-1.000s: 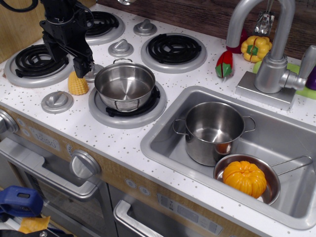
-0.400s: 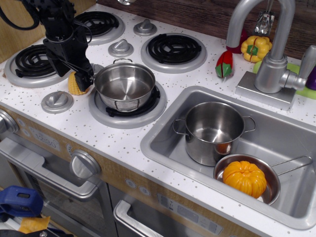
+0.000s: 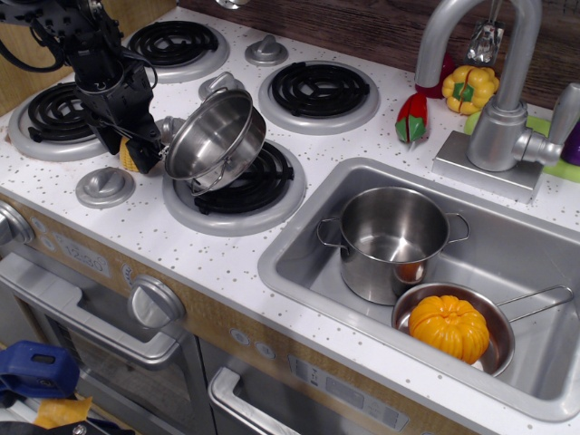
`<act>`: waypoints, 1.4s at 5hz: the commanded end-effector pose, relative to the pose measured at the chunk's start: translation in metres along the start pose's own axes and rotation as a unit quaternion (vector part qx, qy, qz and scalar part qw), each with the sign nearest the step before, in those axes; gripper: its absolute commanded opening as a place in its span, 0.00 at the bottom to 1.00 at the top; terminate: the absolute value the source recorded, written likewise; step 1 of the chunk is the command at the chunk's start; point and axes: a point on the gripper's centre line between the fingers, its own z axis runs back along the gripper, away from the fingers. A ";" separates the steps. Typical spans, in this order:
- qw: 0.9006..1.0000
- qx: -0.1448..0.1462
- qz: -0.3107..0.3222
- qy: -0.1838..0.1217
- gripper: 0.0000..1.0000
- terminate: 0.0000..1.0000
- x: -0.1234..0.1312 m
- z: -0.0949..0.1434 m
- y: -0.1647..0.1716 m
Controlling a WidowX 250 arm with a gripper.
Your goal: Put corn in pan which is on stove
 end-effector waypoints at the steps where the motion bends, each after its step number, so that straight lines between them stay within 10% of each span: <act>1: 0.999 0.035 -0.010 -0.008 1.00 0.00 0.015 0.028 0.005; 5: 0.994 0.097 -0.013 0.046 1.00 0.00 0.041 0.091 -0.003; 7: 0.996 0.091 -0.024 0.001 1.00 0.00 0.062 0.086 -0.061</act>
